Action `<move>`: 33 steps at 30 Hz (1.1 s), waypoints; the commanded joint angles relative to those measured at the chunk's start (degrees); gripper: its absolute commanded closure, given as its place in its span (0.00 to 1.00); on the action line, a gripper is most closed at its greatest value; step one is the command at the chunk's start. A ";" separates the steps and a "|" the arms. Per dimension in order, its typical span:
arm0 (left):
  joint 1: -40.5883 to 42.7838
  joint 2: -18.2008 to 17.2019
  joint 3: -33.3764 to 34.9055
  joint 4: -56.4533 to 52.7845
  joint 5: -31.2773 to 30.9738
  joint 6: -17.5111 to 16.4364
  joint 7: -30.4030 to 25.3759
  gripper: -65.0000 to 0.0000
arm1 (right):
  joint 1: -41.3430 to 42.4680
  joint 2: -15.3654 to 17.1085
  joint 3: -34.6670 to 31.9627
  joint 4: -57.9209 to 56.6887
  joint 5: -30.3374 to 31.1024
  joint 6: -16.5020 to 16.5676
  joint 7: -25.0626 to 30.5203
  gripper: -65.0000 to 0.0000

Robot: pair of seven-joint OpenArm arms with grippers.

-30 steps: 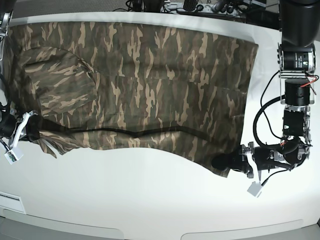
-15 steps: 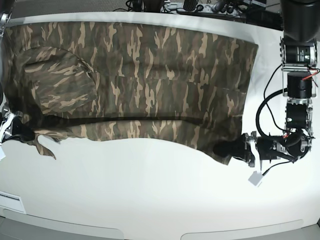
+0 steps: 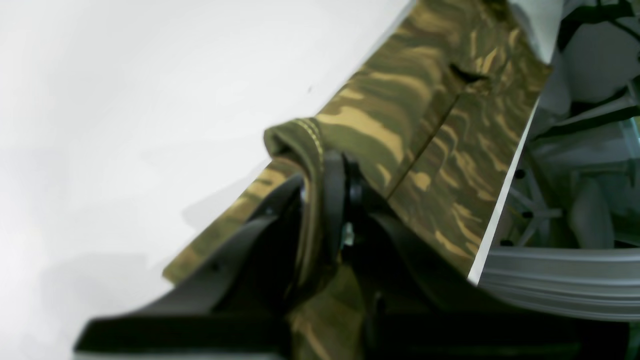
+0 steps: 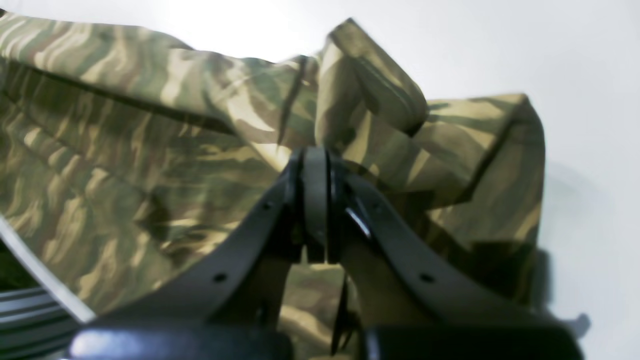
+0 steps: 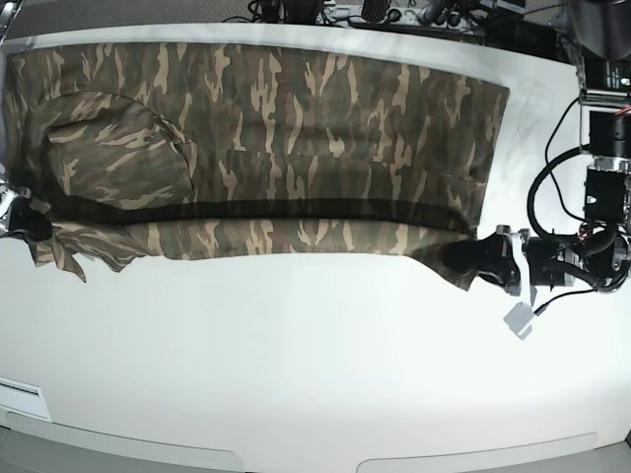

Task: Fold the T-shirt properly
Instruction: 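Lower the folded hem onto the shirt body with both grippers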

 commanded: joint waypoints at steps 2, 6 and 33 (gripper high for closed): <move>-1.46 -1.49 -0.59 0.85 -1.36 -0.52 -0.17 1.00 | 0.11 2.29 1.75 0.79 5.88 0.30 -2.03 1.00; -1.42 -1.60 -0.59 0.85 -1.36 -0.52 -0.09 1.00 | -0.15 2.58 1.84 0.81 6.87 0.30 -4.10 1.00; 5.88 -2.21 -0.59 1.51 -1.36 0.17 0.47 1.00 | -7.72 2.69 1.77 0.76 5.40 0.30 -4.10 1.00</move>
